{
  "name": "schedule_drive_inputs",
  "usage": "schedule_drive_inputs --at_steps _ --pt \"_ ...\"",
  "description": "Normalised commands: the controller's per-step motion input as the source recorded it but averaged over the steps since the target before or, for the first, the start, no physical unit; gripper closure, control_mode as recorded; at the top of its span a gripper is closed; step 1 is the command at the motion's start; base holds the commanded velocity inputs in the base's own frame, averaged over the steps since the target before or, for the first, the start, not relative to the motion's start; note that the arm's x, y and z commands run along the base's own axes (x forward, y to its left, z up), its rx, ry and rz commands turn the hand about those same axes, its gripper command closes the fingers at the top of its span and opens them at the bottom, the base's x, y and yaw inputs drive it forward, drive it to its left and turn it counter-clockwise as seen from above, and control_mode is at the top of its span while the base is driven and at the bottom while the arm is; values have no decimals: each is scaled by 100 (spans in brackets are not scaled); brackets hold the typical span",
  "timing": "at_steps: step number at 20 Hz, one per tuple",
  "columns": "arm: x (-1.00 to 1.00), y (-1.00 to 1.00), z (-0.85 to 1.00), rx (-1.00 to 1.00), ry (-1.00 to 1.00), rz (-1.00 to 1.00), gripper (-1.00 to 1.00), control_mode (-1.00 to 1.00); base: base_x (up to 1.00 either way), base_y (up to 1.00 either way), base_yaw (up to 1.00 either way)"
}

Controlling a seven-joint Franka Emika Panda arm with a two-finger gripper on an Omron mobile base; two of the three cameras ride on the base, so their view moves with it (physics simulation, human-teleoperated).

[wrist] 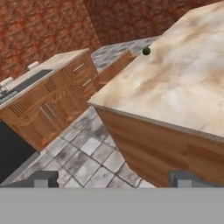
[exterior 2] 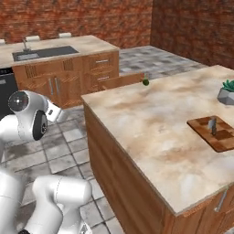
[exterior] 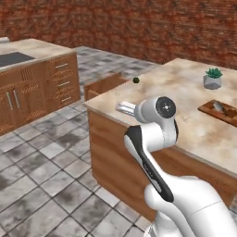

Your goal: Open the drawer on the left and place the cutting tools on the cutting board.

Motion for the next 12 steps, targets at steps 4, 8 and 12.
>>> schedule_drive_inputs --at_steps 4,8,12 --pt "0 0 0 0 0 0 -100 100 100 100 -38" --pt "0 0 0 0 0 0 -100 100 100 100 -43" --pt "0 0 0 0 0 0 -100 100 90 100 -48"
